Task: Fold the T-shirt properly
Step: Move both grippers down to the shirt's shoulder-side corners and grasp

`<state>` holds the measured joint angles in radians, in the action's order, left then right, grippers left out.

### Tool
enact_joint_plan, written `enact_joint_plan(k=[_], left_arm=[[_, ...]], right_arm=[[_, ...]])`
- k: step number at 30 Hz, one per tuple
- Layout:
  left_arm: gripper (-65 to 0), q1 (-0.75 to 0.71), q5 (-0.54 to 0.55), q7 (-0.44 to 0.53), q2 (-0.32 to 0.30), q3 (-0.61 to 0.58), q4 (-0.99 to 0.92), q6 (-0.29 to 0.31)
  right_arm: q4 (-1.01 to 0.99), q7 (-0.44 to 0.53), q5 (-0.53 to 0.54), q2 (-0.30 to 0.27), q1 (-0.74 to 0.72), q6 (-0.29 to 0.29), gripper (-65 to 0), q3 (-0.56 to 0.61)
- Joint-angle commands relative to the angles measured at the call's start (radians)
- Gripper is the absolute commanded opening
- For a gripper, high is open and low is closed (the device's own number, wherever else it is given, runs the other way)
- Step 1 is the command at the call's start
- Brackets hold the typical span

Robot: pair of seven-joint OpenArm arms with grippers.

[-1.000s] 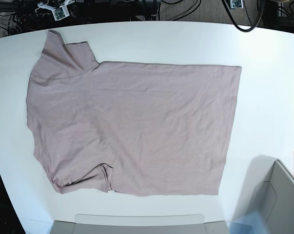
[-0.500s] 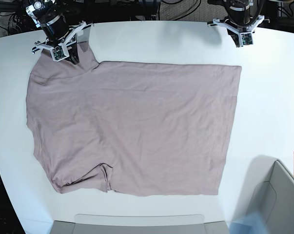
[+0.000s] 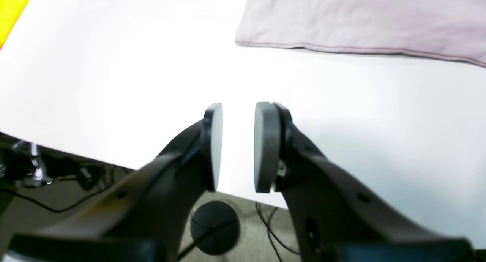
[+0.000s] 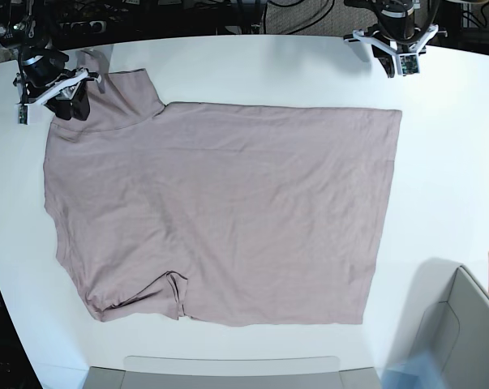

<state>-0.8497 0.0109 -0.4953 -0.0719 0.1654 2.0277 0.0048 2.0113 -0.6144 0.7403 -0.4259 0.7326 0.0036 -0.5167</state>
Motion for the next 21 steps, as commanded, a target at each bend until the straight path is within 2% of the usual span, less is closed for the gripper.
enact_joint_plan(k=[1,5,7,10,12,14,18,21], left_arm=[[-49.5,0.002,-0.002,0.027,-0.01,0.003,0.015,-0.006],[-49.5,0.008,-0.002,0.027,-0.092,-0.014,0.015,-0.006],[-49.5,0.008,-0.002,0.027,-0.141,-0.033,0.015,-0.006],[-49.5,0.013,-0.002,0.027,-0.174,-0.054,0.015,-0.006],[-49.5,0.033,-0.002,0.027,-0.177,-0.068,0.014,-0.006],[-49.5,0.051,-0.002,0.025,-0.191,-0.073,0.014,-0.006],[-49.5,0.076,-0.002,0.025,-0.194,-0.073,0.012,-0.006],[-49.5,0.103,-0.002,0.024,-0.188,-0.073,0.012,-0.006]], right_arm=[[0.007,0.004,0.011,0.006,0.006,-0.004,-43.4,-0.026],[0.003,-0.034,0.015,0.114,0.022,-0.012,-43.4,-0.113],[-0.008,-0.057,0.015,0.167,0.028,-0.083,-43.4,-0.171],[-0.06,-0.106,0.017,0.221,0.015,-0.199,-43.4,-0.245],[-0.113,-0.137,0.017,0.238,-0.011,-0.25,-43.4,-0.282],[-0.18,-0.144,0.017,0.244,-0.028,-0.271,-43.4,-0.313],[-0.281,-0.143,0.017,0.235,-0.041,-0.273,-43.4,-0.323],[-0.337,-0.147,0.017,0.207,-0.081,-0.273,-43.4,-0.306]])
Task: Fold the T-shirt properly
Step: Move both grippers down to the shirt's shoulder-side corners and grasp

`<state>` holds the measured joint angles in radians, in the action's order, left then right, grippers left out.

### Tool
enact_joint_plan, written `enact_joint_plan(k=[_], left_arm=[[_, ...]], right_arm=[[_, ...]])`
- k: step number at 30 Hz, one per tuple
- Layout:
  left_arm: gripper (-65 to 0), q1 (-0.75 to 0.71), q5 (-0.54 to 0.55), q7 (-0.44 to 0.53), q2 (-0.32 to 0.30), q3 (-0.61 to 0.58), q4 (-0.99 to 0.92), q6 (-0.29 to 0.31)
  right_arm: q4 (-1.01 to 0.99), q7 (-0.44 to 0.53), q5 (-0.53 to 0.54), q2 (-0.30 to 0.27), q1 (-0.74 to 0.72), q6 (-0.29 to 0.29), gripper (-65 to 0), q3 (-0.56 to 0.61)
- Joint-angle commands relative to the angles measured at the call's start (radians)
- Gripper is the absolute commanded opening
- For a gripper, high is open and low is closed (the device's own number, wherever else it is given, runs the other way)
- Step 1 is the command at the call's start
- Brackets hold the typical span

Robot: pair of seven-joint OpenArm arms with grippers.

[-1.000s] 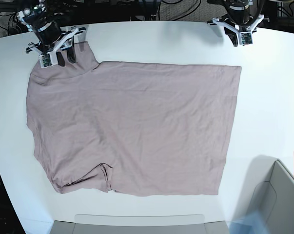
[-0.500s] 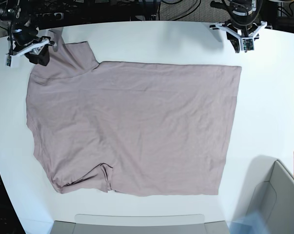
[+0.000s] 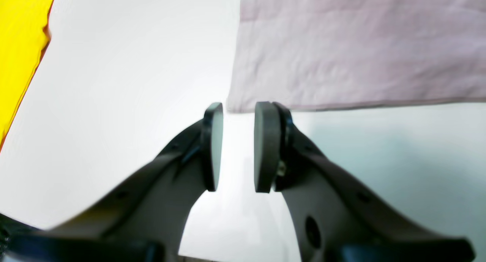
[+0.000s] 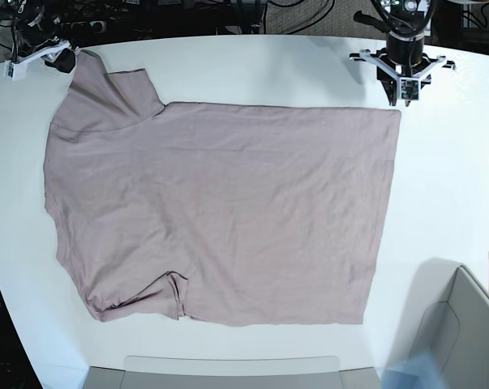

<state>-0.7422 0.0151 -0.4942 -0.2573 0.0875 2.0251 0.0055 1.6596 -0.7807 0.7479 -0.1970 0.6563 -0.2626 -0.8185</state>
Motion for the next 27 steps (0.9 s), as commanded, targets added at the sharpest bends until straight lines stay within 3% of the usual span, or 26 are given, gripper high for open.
enact_joint_plan(k=[1,9,17,21,27], left_arm=[[-49.5,0.002,-0.007,0.013,-0.001,0.005,0.015,-0.006],[-49.5,0.095,-0.007,-0.142,0.0,0.008,0.015,-0.006],[-48.7,0.154,0.032,-0.154,0.057,0.014,0.009,-0.003],[-41.1,0.194,0.319,-0.2,0.046,0.07,0.009,0.047],[-40.1,0.355,0.747,-0.492,0.02,0.334,-0.132,0.057]], right_arm=[[-0.005,0.019,0.009,-0.029,-0.014,-0.007,-43.4,0.011],[-0.037,0.019,0.009,-0.058,-0.053,-0.007,-43.4,0.163],[-0.039,0.019,0.009,-0.034,-0.049,-0.007,-43.4,0.225],[-0.039,0.019,0.009,-0.037,-0.057,-0.007,-43.4,0.252],[-0.039,0.022,0.009,-0.04,-0.059,-0.007,-43.4,0.253]])
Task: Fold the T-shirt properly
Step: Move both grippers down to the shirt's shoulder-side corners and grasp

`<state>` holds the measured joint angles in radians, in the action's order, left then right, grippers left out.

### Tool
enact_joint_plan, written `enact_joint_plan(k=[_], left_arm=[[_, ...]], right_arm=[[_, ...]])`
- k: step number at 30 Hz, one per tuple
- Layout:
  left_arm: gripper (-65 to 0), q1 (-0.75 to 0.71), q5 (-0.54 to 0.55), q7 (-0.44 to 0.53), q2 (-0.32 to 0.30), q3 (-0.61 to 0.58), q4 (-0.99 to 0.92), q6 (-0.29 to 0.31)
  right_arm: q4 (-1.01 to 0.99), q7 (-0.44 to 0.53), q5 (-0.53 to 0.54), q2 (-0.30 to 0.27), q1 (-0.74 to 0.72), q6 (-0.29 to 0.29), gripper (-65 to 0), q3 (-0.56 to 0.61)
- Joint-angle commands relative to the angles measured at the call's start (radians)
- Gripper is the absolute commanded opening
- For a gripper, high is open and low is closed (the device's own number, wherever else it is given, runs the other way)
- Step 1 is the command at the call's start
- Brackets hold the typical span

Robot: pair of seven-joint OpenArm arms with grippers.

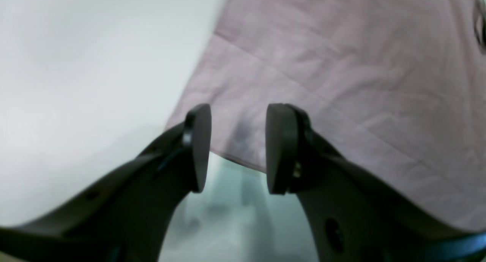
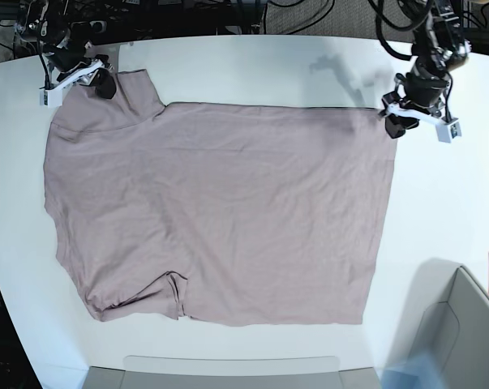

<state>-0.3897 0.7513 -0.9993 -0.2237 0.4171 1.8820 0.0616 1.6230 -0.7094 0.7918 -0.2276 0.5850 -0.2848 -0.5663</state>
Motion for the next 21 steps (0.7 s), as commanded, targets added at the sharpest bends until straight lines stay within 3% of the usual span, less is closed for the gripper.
enact_joint_plan(k=[1,5,11,21], left_arm=[[-40.1,0.033,0.049,-0.022,-0.029,0.032,-0.038,0.001],[-40.1,0.096,0.109,-0.056,-0.078,0.088,-0.218,0.001],[-40.1,0.087,0.112,-0.019,-0.095,0.078,-0.256,0.002],[-40.2,0.094,0.11,0.018,-0.093,-0.105,-0.339,0.002]], right_arm=[[0.0,-0.049,-0.035,-0.011,0.013,0.015,-43.4,0.001],[0.0,-0.049,-0.035,-0.011,0.013,0.015,-43.4,0.001],[-0.002,-0.051,-0.035,-0.008,0.0,0.015,-43.4,0.001],[-0.002,-0.052,-0.035,-0.005,-0.018,0.015,-43.4,0.002]])
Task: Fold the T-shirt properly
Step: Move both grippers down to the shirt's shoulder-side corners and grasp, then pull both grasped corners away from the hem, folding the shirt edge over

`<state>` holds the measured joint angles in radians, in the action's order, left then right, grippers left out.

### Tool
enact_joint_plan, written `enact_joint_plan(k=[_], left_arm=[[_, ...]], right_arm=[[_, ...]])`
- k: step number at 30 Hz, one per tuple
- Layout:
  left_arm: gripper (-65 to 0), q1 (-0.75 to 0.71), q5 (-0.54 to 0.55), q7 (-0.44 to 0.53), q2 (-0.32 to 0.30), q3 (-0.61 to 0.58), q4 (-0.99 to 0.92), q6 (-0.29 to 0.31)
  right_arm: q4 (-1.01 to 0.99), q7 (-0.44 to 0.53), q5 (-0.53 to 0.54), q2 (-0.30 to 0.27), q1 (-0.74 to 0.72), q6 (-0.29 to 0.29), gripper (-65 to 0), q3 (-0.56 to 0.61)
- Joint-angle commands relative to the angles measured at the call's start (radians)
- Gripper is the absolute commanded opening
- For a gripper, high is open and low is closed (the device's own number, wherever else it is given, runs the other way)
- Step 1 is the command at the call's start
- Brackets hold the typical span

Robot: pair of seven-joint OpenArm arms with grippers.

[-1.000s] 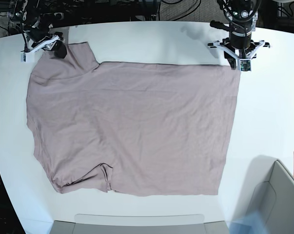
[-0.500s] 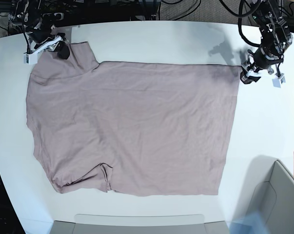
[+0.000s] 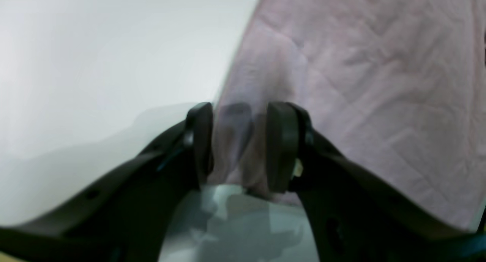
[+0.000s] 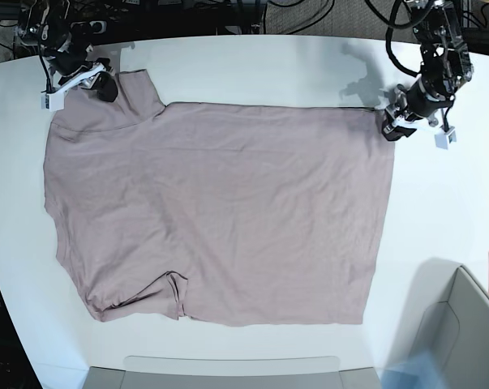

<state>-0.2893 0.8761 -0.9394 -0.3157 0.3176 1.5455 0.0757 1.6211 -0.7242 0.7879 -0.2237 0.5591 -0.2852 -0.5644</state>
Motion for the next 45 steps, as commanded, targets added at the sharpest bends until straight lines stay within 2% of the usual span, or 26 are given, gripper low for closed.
enact_joint_plan(k=[1,4,9,15,20,24,32,33,38,41,45], left_arm=[[-40.6,-0.006,-0.015,-0.036,0.0,-0.015,-0.007,-0.012],[-45.8,-0.004,-0.015,-0.025,0.0,-0.015,-0.04,-0.012],[-65.0,-0.003,-0.016,-0.023,-0.004,-0.007,-0.109,-0.012],[-65.0,-0.009,-0.008,-0.023,-0.004,-0.001,-0.107,-0.012],[-65.0,-0.055,-0.008,-0.025,-0.001,0.133,-0.076,-0.011],[-65.0,-0.107,-0.008,-0.031,-0.004,0.193,-0.02,-0.011],[-65.0,-0.233,-0.008,-0.034,-0.001,0.285,0.094,-0.011],[-65.0,-0.245,-0.008,-0.034,0.0,0.294,0.106,-0.003],[-65.0,-0.265,-0.008,-0.037,0.002,0.326,0.158,0.117],[-65.0,-0.261,-0.013,-0.037,0.002,0.325,0.16,0.121],[-65.0,-0.209,-0.015,-0.037,0.002,0.32,0.175,0.12]], right_arm=[[0.0,-0.038,-0.031,-0.009,0.006,0.016,-43.4,0.001],[0.003,-0.038,-0.031,-0.009,0.006,0.016,-46.4,0.001],[0.002,-0.038,-0.035,-0.013,-0.009,0.016,-65.0,-0.004],[0.028,-0.035,-0.035,-0.023,-0.003,0.016,-65.0,-0.012],[0.103,-0.036,-0.032,-0.024,0.046,0.014,-65.0,-0.084],[0.155,-0.036,-0.032,-0.029,0.094,0.014,-65.0,-0.127],[0.276,-0.035,-0.031,-0.026,0.215,0.014,-65.0,-0.13],[0.287,-0.035,-0.031,-0.024,0.221,0.014,-65.0,-0.13],[0.305,-0.036,0.02,-0.03,0.21,0.014,-65.0,-0.13],[0.305,-0.039,0.023,-0.032,0.166,0.014,-65.0,-0.128],[0.307,-0.039,-0.023,-0.032,0.103,0.014,-65.0,-0.128]])
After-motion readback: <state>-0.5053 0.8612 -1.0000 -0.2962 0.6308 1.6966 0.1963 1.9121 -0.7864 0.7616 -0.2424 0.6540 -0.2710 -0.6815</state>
